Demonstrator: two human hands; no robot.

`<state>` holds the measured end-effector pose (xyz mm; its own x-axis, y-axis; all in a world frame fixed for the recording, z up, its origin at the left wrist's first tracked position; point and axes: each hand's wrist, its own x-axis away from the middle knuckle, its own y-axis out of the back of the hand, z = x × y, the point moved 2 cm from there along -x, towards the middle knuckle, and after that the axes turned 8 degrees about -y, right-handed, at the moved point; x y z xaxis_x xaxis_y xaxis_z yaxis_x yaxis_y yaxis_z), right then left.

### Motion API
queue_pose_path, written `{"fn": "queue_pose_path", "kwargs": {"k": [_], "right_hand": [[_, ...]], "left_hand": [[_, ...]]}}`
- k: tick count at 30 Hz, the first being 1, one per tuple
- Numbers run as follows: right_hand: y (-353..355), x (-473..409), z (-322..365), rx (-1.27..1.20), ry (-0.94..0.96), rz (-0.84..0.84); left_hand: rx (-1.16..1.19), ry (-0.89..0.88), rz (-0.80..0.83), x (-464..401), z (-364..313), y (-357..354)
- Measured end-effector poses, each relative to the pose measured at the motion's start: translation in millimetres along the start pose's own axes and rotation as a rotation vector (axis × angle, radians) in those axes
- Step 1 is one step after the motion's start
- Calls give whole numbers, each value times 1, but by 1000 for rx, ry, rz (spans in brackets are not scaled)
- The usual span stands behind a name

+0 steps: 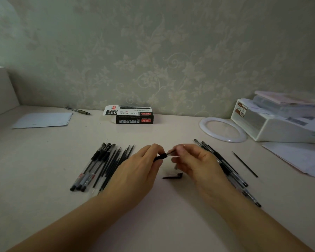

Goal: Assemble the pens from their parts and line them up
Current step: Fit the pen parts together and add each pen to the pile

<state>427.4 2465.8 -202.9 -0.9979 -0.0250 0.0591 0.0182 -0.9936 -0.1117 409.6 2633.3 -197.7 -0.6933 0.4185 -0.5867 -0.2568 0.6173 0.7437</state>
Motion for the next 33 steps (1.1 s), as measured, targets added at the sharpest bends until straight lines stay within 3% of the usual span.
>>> {"fn": "queue_pose_path", "kwargs": {"k": [4,7,9,12,17,25,33], "right_hand": [[25,-6,22,-141,153,-263],[56,-6,40,86,381,-528],[73,-10,46,377,458,-607],[89,-16,40,860,426,-617],[100,-24,16,1108,199,-562],[95,-23,17,1200,146,-571],[58,-9,26,1106,426,-543]], "left_hand": [[-49,24,-12,1,5,1],[-80,49,-23,1,8,2],[-118,100,-30,1,13,4],[-227,226,-18,3,23,8],[-364,414,67,8,36,19],[-394,483,159,9,37,23],[-434,437,176,5,31,21]]}}
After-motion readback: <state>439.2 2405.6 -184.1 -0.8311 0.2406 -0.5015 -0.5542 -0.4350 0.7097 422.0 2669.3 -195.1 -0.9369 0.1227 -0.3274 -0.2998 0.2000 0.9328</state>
